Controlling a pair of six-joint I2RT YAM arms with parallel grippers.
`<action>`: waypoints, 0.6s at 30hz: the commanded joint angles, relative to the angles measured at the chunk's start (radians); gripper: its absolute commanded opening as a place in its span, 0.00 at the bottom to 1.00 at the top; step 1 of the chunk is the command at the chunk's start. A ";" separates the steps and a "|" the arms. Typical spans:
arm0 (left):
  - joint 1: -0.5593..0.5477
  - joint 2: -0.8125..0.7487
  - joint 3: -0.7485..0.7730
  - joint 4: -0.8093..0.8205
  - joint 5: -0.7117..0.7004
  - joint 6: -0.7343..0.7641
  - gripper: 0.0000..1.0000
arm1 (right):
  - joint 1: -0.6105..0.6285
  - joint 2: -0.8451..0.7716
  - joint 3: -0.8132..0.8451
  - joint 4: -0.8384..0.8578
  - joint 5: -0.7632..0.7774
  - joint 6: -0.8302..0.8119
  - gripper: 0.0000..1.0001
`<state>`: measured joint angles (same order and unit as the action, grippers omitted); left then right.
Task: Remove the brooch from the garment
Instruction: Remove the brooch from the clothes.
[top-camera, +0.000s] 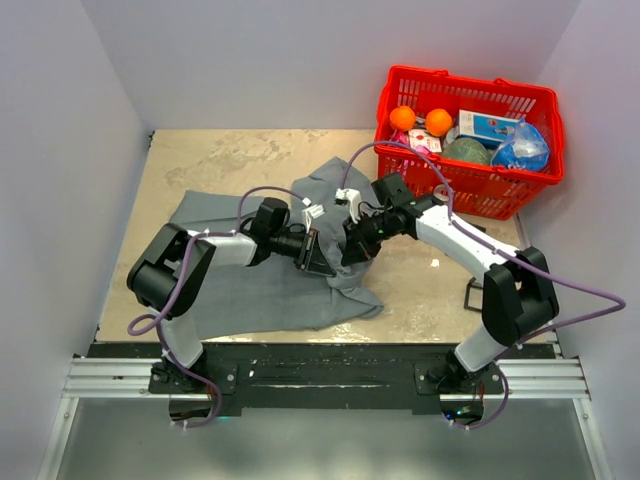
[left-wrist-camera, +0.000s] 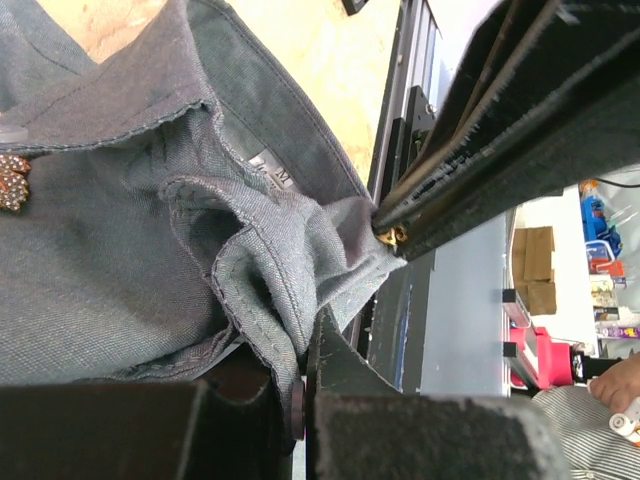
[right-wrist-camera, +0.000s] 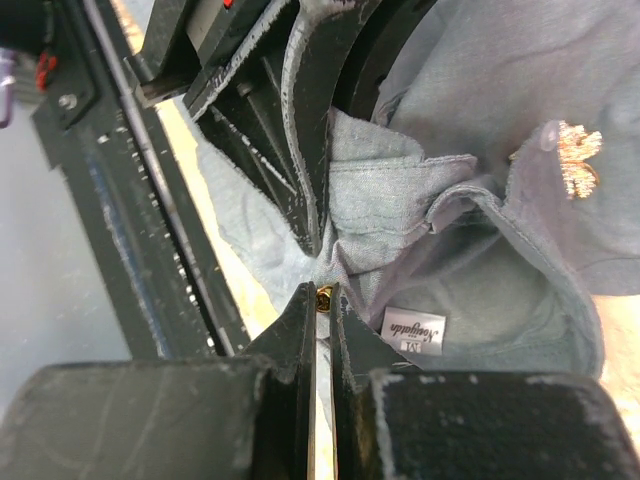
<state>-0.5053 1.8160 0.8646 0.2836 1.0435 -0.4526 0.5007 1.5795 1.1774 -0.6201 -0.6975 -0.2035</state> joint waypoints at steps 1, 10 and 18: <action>0.030 0.019 -0.041 -0.136 -0.148 0.089 0.00 | -0.045 -0.015 0.076 -0.118 -0.194 -0.050 0.00; 0.028 -0.015 -0.056 -0.133 -0.131 0.123 0.00 | -0.116 0.028 0.045 -0.079 -0.338 0.047 0.00; 0.028 -0.053 -0.082 -0.104 -0.112 0.126 0.00 | -0.134 0.056 0.031 -0.104 -0.540 0.003 0.00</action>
<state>-0.5056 1.7515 0.8410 0.2790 1.0466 -0.3981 0.4011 1.6535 1.1931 -0.6464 -0.9920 -0.2047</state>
